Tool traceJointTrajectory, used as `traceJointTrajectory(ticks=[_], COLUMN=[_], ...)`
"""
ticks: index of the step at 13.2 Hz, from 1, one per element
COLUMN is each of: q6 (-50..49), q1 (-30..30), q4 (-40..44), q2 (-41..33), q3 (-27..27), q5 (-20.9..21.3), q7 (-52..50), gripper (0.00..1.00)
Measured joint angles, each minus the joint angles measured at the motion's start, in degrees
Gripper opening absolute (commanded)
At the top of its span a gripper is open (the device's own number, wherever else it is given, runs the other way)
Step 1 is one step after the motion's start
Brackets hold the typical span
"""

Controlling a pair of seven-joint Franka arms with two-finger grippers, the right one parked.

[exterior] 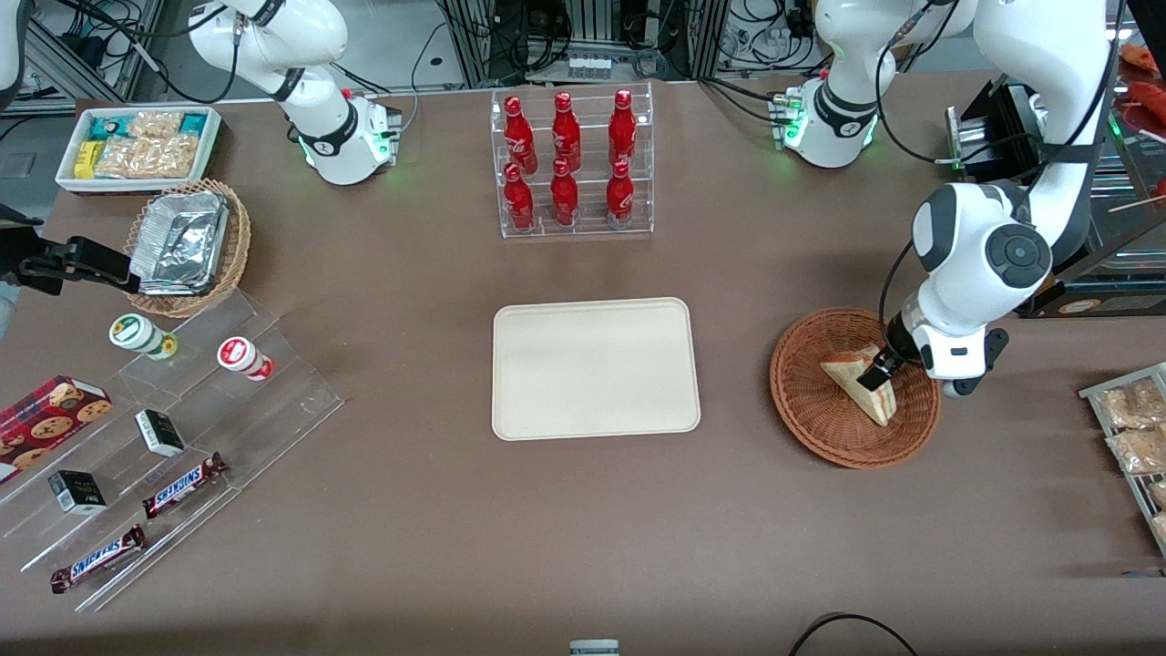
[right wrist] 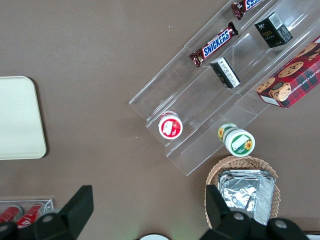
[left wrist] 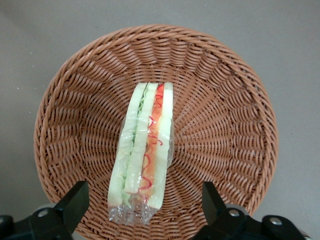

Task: Place sandwich from basket to tray
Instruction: 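Close the left gripper on the sandwich's wrapped edge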

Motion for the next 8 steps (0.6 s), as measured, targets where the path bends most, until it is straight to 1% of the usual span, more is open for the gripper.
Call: traceJointTrajectory(ticks=[8], q6=[0.76], q1=[0.01], q4=[-0.03], q2=[4.18], q3=[0.01], q5=[0.0], q7=[0.0], gripper=[1.0])
